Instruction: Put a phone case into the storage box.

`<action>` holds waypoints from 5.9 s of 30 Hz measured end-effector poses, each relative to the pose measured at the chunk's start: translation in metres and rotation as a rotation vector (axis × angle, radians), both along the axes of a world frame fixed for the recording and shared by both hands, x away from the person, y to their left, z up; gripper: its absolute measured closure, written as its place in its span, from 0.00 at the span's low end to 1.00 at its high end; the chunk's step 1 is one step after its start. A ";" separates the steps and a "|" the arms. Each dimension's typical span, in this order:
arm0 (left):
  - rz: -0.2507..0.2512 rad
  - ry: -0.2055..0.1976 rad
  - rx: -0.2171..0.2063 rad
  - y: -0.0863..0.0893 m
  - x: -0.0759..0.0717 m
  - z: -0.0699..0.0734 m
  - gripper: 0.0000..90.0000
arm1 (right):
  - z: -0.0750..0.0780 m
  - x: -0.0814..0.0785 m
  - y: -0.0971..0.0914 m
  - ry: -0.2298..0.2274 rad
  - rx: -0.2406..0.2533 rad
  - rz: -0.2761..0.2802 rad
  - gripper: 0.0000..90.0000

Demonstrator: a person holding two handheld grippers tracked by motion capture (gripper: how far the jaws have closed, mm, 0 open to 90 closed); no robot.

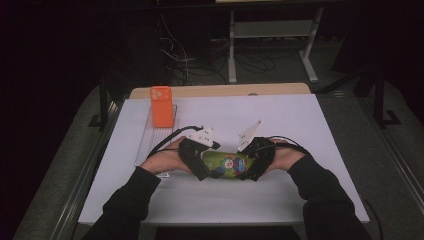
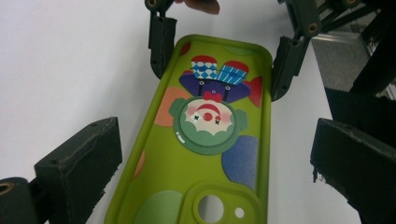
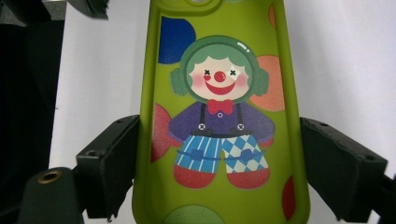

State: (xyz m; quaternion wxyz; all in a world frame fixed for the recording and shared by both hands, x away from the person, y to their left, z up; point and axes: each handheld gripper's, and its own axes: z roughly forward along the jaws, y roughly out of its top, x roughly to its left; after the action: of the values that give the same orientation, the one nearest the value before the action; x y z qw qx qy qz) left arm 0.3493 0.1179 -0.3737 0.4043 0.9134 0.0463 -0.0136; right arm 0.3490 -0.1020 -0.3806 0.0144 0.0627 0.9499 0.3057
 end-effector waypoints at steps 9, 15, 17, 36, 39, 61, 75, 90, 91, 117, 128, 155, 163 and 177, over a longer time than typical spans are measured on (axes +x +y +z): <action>-0.032 -0.004 0.066 -0.006 -0.003 -0.010 0.02 | -0.001 -0.004 0.006 -0.009 -0.001 0.032 0.17; -0.057 -0.016 0.109 -0.010 -0.005 -0.016 0.03 | 0.000 -0.005 0.009 -0.017 0.006 0.048 0.17; -0.058 -0.019 0.123 -0.010 -0.005 -0.017 0.03 | 0.000 -0.005 0.009 -0.015 0.006 0.053 0.17; -0.052 -0.026 0.150 -0.010 -0.004 -0.018 0.15 | 0.002 -0.006 0.009 -0.011 0.022 0.060 0.17; -0.062 -0.001 0.140 -0.009 -0.003 -0.018 0.15 | 0.002 -0.005 0.009 -0.003 0.028 0.061 0.16; 0.168 0.014 0.134 0.005 0.007 -0.014 0.17 | 0.011 0.004 -0.020 -0.014 0.173 -0.210 0.01; 0.360 0.013 0.122 0.010 0.011 -0.011 0.17 | 0.001 -0.004 -0.048 -0.018 0.244 -0.516 0.00; 0.427 0.027 0.128 0.005 0.008 -0.012 0.17 | -0.028 -0.023 -0.056 -0.071 0.289 -0.728 0.00; 0.429 0.032 0.118 0.005 0.008 -0.012 0.17 | -0.030 -0.024 -0.056 -0.066 0.299 -0.741 0.00; 0.447 0.034 0.101 0.007 0.010 -0.011 0.17 | -0.042 -0.032 -0.040 -0.254 0.219 -0.679 0.00; 0.438 0.033 0.119 0.005 0.009 -0.012 0.17 | -0.041 -0.039 -0.032 -0.406 0.146 -0.597 0.00; 0.433 0.034 0.137 0.002 0.008 -0.014 0.17 | -0.047 -0.057 -0.005 -0.914 -0.093 -0.321 0.00; 0.447 0.044 0.114 0.000 0.006 -0.015 0.17 | -0.052 -0.057 0.009 -0.998 -0.142 -0.240 0.01; 0.454 0.044 0.109 0.001 0.007 -0.014 0.17 | -0.054 -0.058 0.032 -1.130 -0.179 -0.216 0.26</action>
State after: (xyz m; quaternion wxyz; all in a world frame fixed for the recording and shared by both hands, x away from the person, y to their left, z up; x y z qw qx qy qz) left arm 0.3563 0.1194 -0.3877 0.3457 0.8996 0.2599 0.0601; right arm 0.2914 -0.0702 -0.4349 0.5555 -0.0150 0.8052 0.2069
